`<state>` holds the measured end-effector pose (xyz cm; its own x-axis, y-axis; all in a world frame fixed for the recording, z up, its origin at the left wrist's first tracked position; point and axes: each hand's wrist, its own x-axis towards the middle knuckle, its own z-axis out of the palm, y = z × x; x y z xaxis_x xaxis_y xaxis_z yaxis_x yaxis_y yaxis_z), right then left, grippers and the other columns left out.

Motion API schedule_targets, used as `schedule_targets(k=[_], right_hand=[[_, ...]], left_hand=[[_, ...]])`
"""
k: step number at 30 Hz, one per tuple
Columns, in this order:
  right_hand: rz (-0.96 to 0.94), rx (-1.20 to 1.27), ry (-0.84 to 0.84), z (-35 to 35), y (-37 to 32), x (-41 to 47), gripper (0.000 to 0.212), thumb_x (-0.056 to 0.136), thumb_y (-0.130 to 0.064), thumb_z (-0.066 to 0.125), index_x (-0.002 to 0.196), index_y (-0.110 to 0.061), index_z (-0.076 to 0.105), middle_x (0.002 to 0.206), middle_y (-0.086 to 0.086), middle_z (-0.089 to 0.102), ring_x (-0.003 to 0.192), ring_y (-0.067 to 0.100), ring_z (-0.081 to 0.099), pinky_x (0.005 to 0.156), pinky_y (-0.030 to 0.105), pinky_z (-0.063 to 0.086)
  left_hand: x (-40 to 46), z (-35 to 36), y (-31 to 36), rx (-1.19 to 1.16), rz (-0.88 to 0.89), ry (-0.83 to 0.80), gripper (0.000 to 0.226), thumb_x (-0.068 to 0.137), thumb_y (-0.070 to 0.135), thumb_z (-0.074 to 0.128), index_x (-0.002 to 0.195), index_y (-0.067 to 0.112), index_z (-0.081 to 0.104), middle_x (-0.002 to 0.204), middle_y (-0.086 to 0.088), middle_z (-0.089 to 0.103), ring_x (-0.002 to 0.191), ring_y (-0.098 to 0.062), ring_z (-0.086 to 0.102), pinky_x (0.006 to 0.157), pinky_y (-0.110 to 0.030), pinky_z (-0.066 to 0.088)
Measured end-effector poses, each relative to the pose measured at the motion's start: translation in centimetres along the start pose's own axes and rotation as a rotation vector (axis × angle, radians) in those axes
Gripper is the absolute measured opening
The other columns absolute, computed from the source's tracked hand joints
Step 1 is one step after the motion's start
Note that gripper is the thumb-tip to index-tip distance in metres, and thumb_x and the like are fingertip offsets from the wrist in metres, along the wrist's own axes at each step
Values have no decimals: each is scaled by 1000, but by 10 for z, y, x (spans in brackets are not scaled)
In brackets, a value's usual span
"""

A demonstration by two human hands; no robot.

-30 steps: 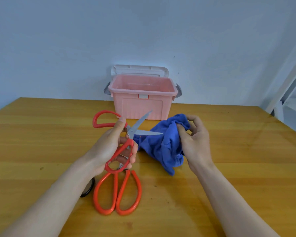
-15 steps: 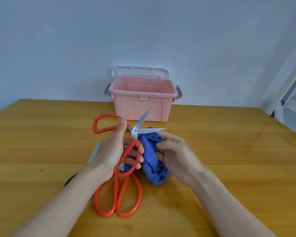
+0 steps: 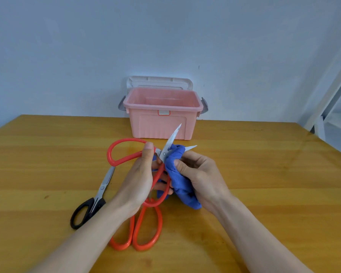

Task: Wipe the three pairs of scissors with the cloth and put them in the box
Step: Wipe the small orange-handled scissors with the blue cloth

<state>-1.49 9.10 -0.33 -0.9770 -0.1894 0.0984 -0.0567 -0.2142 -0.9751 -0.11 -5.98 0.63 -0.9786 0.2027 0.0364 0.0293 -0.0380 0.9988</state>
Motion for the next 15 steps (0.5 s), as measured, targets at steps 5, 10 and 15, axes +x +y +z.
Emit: schedule_targets(k=[5,10,15], right_hand=[[43,82,13,9,-3,-5,19,85,-17,73,93,0,70,80,25,65,54,31,58,52,37,52],[80,121,68,13,-8,-7,11,88,-7,66,85,2,65,69,17,68,44,28,55,43,32,47],[65,140,140,11,-13,-3,26,91,-8,61,98,17,57,65,24,58,41,28,50,43,33,47]], left_hand=[[-2,5,-2,9,34,-1,73,87,64,20,100,6,63,76,-18,67,60,-24,66,57,-28,53],[-3,11,-1,10,93,-13,61,89,61,19,81,26,68,73,-15,68,59,-23,64,57,-29,52],[-1,10,4,47,77,-44,82,91,61,16,98,-7,63,70,-18,66,58,-27,63,57,-30,53]])
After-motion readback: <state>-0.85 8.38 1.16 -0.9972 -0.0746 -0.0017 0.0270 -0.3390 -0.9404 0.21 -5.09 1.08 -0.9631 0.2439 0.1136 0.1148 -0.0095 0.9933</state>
